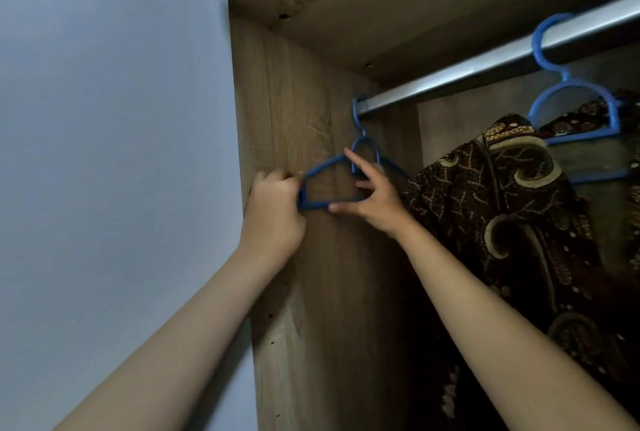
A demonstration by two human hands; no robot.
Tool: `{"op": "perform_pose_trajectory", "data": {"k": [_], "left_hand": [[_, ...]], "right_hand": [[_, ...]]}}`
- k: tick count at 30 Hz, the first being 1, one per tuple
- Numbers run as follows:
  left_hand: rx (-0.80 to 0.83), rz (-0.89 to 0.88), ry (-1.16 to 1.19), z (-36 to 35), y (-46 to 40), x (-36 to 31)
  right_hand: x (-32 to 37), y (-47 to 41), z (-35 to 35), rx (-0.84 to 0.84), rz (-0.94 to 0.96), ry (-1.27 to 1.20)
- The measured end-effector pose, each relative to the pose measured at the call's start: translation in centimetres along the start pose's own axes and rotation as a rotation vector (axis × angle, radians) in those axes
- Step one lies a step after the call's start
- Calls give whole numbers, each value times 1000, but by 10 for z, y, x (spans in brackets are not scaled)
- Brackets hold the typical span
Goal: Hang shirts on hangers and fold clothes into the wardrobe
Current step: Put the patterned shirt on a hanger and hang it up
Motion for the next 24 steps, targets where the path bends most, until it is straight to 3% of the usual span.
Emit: {"op": "perform_pose_trajectory", "data": {"k": [7,16,24], "left_hand": [[-59,-33,3,0,2,-2],[-44,66,346,13,0,0],[-51,145,471,21,3,-2]], "right_hand": [[-4,-12,3,13,87,160],[3,-17,15,72,122,196],[19,-17,24,24,175,215]]}}
Point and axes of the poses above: each hand's wrist, its own y-axis away from the middle knuckle, its own z-axis out of the back of the hand, x = y × z, the point moved 6 cm from there along -y, towards the middle knuckle, and after that the axes turned 14 degrees about x, right-handed, at the moved point
